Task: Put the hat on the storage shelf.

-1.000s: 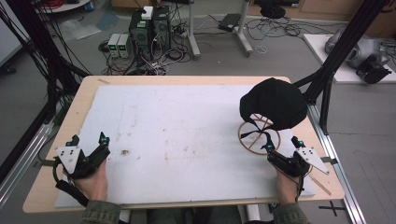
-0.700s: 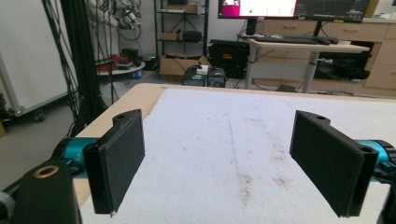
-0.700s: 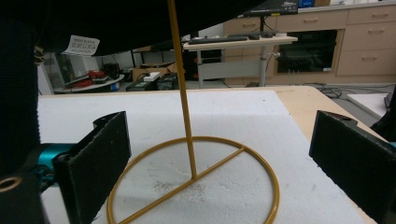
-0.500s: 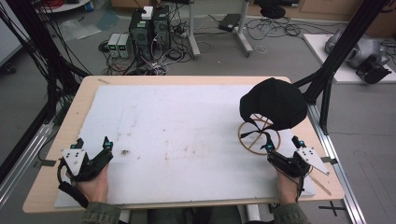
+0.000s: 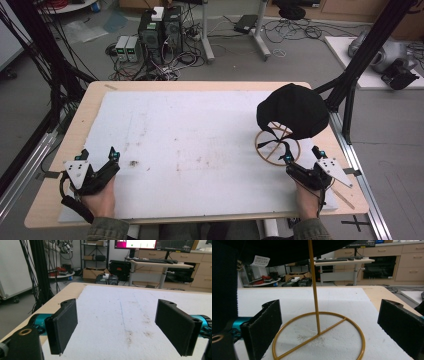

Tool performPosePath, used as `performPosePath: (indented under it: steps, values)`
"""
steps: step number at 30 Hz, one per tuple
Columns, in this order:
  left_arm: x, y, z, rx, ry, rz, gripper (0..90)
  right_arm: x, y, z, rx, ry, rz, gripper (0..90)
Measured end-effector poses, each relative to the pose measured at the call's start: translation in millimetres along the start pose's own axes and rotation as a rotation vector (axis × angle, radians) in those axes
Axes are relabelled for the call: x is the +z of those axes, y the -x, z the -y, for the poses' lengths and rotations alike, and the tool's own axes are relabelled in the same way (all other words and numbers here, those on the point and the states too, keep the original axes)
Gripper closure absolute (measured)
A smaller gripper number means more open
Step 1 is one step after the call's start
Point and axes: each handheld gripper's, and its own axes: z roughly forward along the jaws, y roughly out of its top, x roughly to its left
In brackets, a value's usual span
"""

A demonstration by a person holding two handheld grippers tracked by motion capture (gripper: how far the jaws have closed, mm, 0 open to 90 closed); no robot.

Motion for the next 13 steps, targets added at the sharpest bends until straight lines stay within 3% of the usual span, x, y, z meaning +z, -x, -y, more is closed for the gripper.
performPosePath:
  steps: [13]
  values:
    - [1.5,2.2,0.6,0.000,-0.018,0.044,18.5,-1.2,1.9,0.9,0.012,-0.008,0.000,4.5]
